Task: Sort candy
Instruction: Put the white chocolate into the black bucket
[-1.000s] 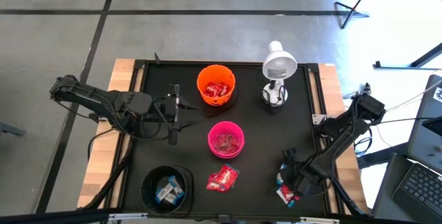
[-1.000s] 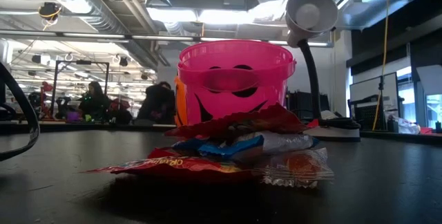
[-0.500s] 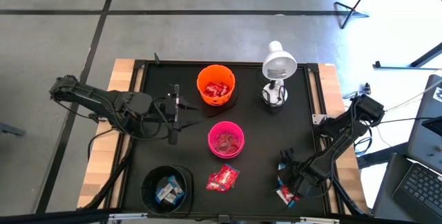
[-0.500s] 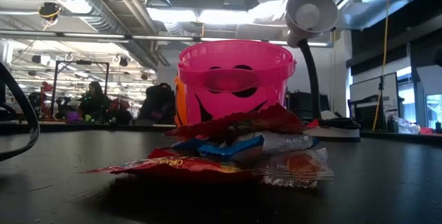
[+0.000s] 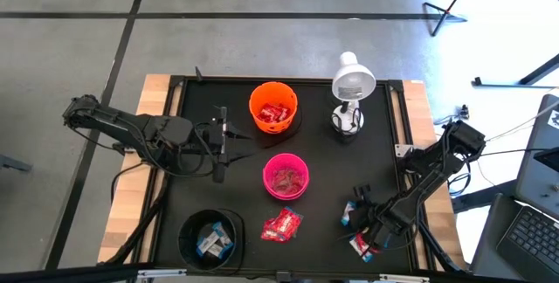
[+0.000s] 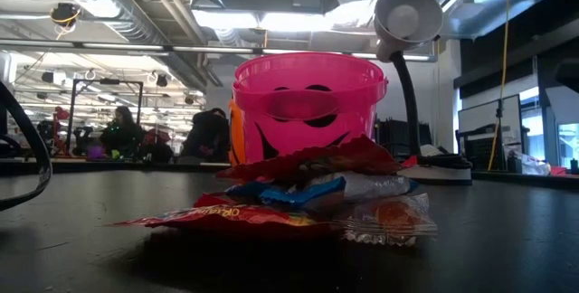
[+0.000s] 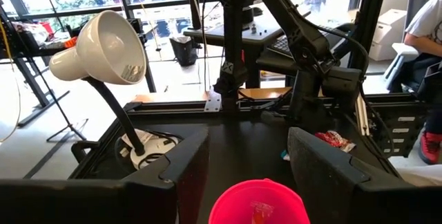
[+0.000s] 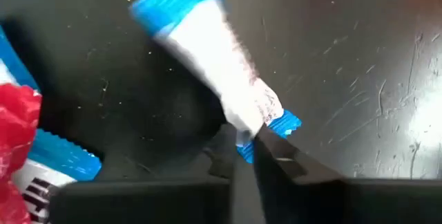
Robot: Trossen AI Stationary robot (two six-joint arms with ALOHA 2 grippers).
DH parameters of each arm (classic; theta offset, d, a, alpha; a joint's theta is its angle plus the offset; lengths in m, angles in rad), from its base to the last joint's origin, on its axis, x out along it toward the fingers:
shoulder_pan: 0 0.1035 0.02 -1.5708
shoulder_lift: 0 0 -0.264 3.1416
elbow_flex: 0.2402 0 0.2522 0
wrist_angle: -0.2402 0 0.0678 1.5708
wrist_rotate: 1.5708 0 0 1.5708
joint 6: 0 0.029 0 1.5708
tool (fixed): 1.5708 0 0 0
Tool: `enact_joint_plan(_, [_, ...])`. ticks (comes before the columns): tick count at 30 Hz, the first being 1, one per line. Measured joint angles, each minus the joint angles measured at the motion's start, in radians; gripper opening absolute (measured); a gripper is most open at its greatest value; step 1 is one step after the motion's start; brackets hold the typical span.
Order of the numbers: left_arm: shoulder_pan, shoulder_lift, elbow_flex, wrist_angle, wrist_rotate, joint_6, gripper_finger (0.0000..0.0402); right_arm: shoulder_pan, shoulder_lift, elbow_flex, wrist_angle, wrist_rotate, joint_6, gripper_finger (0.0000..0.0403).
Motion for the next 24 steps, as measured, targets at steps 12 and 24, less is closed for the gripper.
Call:
enact_joint_plan(12, [0.0, 0.006, 0.0, 0.002, 0.0, -0.025, 0.0186, 0.001, -0.04, 0.002, -0.012, 0.063, 0.114, 0.0003])
enact_joint_plan(24, [0.0, 0.131, 0.0, 0.037, 0.003, -0.025, 0.0186, 0.001, -0.187, 0.002, -0.008, 0.188, 0.186, 0.0004])
